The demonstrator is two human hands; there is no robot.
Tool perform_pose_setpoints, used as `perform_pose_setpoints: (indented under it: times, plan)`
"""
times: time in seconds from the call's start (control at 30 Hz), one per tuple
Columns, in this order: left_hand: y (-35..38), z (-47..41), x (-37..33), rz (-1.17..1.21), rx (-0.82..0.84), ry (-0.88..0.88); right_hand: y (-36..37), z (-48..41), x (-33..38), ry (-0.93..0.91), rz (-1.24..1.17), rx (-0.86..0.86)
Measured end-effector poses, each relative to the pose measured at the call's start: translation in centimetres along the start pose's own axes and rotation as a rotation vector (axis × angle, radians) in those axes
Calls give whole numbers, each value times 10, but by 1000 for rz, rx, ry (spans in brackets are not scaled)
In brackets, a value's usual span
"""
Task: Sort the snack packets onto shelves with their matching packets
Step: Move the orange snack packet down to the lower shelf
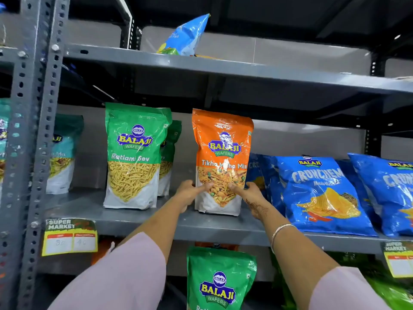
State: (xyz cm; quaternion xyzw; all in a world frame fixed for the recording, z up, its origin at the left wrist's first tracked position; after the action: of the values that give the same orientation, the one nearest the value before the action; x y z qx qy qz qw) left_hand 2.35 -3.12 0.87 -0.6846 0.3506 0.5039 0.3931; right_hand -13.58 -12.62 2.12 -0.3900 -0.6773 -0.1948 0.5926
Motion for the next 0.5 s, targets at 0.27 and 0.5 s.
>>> perform_pose_setpoints:
  times: [0.27, 0.5]
  plan:
    - [2, -1, 0, 0, -67, 48, -1, -12, -5, -56, -55, -38]
    - [5, 12, -6, -9, -102, 75, -5, -1, -2, -113, -50, -78]
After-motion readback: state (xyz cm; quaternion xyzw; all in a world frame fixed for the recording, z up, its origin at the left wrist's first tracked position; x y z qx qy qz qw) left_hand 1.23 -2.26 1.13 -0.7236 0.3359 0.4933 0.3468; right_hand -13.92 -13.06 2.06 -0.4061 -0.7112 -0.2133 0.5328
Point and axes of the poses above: each hand's wrist, its own z-axis away from the middle knuckle, its own y-axis out of the palm, x = y × z, the point moved 4 cm from there along -z, towards the middle knuckle, and after that the axes turned 12 degrees about x, right-handed, at the moved point
